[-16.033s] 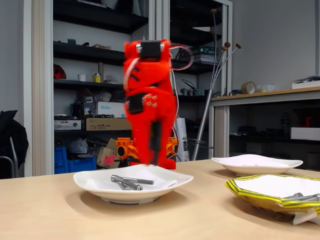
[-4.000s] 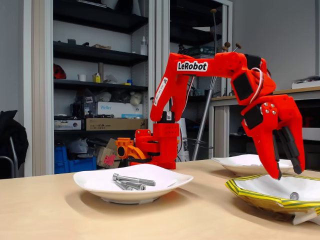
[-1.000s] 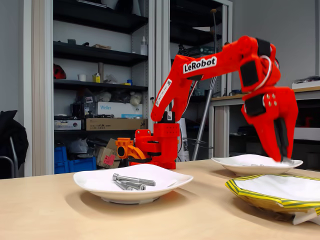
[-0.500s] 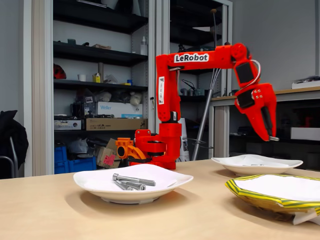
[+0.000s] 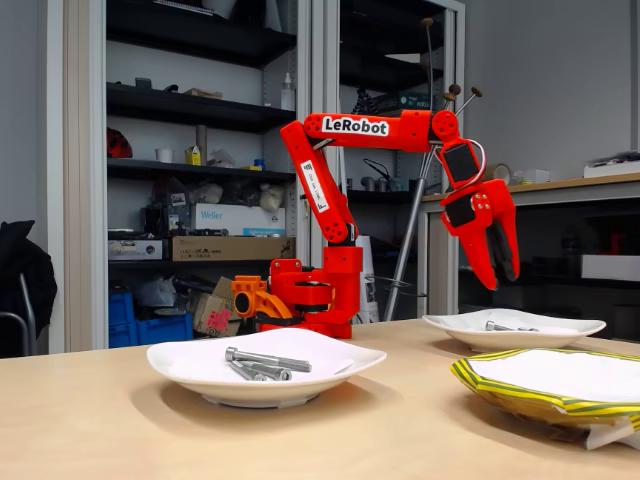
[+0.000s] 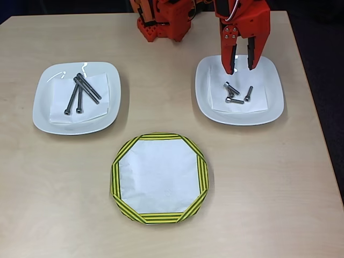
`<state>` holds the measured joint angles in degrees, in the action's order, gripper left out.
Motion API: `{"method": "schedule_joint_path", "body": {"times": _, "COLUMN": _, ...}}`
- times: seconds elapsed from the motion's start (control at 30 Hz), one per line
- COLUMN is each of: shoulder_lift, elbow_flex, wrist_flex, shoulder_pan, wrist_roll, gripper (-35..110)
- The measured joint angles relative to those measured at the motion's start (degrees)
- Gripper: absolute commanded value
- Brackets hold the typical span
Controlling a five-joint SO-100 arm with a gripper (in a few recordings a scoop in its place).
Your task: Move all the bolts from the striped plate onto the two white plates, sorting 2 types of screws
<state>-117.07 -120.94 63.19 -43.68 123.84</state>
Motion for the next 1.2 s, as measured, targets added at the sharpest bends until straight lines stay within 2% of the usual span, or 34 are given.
{"method": "schedule_joint_path", "body": {"times": 0.17, "shoulder_lift": 0.4, "elbow_flex": 0.6, "wrist_flex": -1.4, "shoulder_pan": 4.0, "wrist_roll": -6.5, "gripper": 13}}
{"method": "schedule_joint_path", "body": {"times": 0.3, "shoulder_lift": 1.1, "elbow_flex": 2.5, "wrist_flex": -3.1, "shoulder_pan": 11.2, "wrist_roll": -17.2, "gripper": 1}}
{"method": "schedule_joint_path", "body": {"times": 0.5, "shoulder_lift": 0.2, "elbow_flex": 1.8, "wrist_flex": -10.0, "shoulder_pan": 21.1, "wrist_roll": -30.9, "gripper": 0}}
{"method": "schedule_joint_path", "body": {"times": 0.73, "shoulder_lift": -18.6, "elbow_flex": -15.6, "wrist_flex": -25.0, "shoulder_pan": 30.1, "wrist_roll": -38.3, "gripper": 0}}
{"method": "schedule_joint_path", "body": {"times": 0.93, "shoulder_lift": -38.1, "elbow_flex": -34.4, "wrist_flex": -28.4, "shoulder_pan": 36.6, "wrist_roll": -37.7, "gripper": 0}}
{"method": "schedule_joint_path", "body": {"times": 1.2, "shoulder_lift": -52.1, "elbow_flex": -51.3, "wrist_flex": -24.2, "shoulder_pan": 41.8, "wrist_roll": -35.1, "gripper": 0}}
